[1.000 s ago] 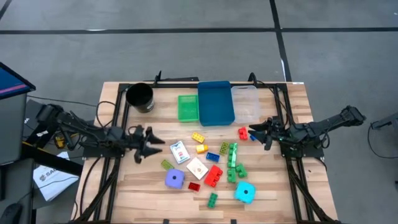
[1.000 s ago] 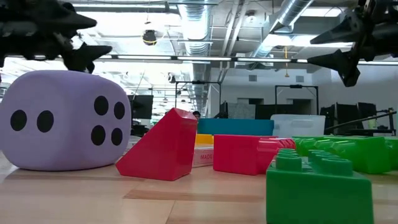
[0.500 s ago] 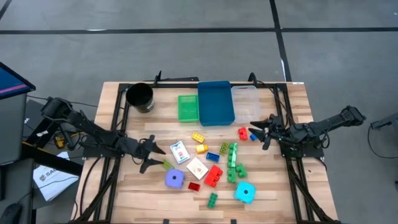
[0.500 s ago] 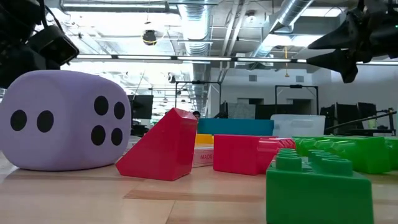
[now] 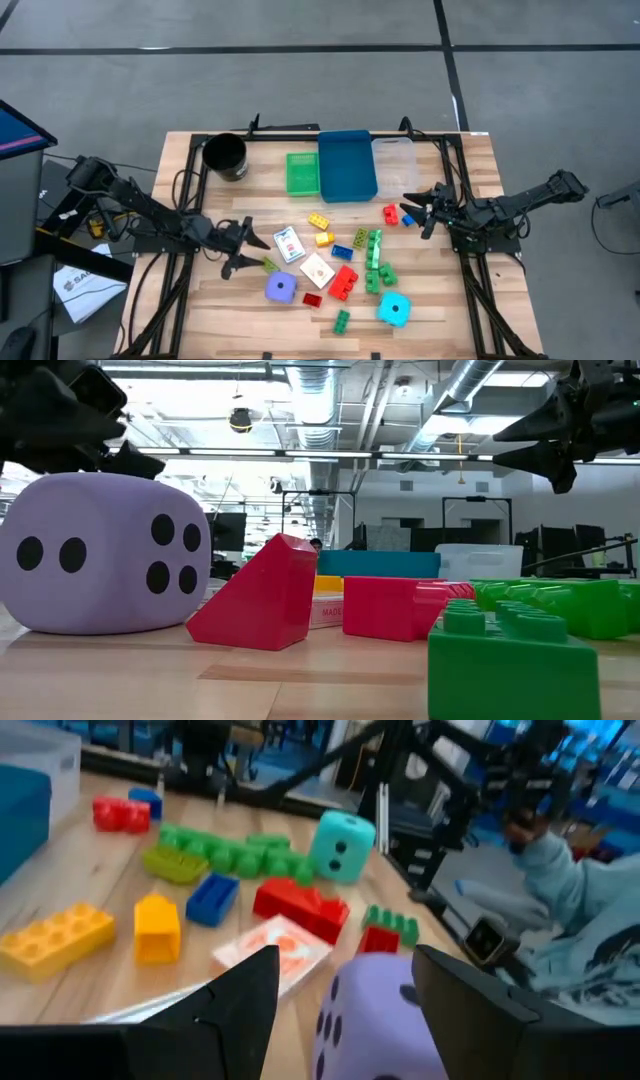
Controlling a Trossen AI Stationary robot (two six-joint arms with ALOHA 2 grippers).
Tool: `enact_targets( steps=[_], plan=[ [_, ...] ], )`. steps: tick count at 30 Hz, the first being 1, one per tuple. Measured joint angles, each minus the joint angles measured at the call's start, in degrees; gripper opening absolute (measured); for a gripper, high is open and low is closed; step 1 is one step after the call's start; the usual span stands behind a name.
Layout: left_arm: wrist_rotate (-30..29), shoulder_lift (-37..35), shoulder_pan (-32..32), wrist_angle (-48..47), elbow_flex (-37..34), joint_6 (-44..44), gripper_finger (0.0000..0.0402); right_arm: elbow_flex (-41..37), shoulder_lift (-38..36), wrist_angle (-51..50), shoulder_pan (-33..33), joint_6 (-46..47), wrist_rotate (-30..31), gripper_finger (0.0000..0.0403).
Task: Pick & Place Toys
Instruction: Put the light blue dice into the transparent bin
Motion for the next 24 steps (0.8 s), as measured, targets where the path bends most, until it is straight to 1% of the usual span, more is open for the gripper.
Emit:
enact_targets(
  steps=[8, 11, 13, 19, 22, 24],
  plan=[
    [0.0, 0.0, 0.0, 4.2, 0.0, 0.0, 0.0223, 0.0, 0.0, -0.1, 0.0, 0.0, 0.0, 0.0195],
    [0.0, 0.0, 0.0, 4.3, 0.0, 0.0, 0.0223, 0.0, 0.0, -0.5, 0.0, 0.0, -0.1, 0.0195],
    [0.0, 0.0, 0.0, 4.3, 0.0, -0.3, 0.0223, 0.0, 0.0, -0.9, 0.0, 0.0, -1.2, 0.0195],
    [0.0, 0.0, 0.0, 4.3, 0.0, -1.7, 0.0223, 0.0, 0.1, -0.8, 0.1, -2.8, -10.2, 0.0195],
    [0.0, 0.0, 0.0, 4.3, 0.0, -1.7, 0.0223, 0.0, 2.1, -0.8, 0.1, -4.5, -13.9, 0.0195],
    [0.0, 0.0, 0.0, 4.3, 0.0, -1.8, 0.0223, 0.0, 3.5, -0.8, 0.2, -6.3, -17.7, 0.0195]
  ],
)
